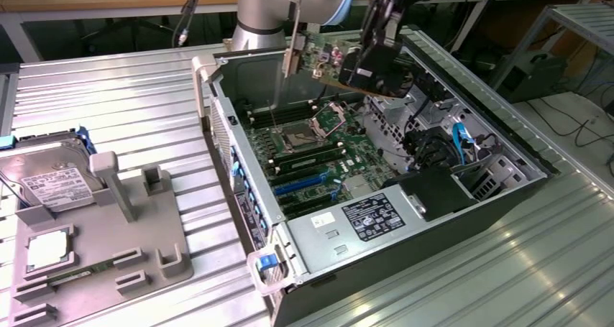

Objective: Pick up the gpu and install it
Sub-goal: 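Insert the gpu into the slot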

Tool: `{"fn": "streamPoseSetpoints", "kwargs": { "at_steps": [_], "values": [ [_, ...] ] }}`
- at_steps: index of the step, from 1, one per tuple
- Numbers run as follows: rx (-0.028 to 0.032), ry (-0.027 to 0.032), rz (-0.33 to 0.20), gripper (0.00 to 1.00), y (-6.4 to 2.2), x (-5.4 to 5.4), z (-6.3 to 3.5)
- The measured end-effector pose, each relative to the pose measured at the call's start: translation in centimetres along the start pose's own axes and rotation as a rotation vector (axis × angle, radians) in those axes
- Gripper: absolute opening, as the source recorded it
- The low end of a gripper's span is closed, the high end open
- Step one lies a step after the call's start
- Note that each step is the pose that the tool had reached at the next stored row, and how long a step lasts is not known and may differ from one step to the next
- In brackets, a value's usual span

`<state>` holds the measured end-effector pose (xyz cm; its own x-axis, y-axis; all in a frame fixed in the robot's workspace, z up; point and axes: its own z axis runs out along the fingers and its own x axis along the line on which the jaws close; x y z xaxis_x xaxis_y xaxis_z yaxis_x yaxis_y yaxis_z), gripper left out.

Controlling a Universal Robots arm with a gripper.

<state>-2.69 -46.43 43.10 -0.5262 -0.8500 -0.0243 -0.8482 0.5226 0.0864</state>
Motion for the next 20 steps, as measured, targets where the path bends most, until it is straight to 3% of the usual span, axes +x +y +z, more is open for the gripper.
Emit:
{"fn": "streamPoseSetpoints", "kwargs": {
  "at_steps": [20],
  "values": [
    [-0.007, 0.0298, -0.345, 0.29, -0.16, 0.0, 1.15]
  ]
}}
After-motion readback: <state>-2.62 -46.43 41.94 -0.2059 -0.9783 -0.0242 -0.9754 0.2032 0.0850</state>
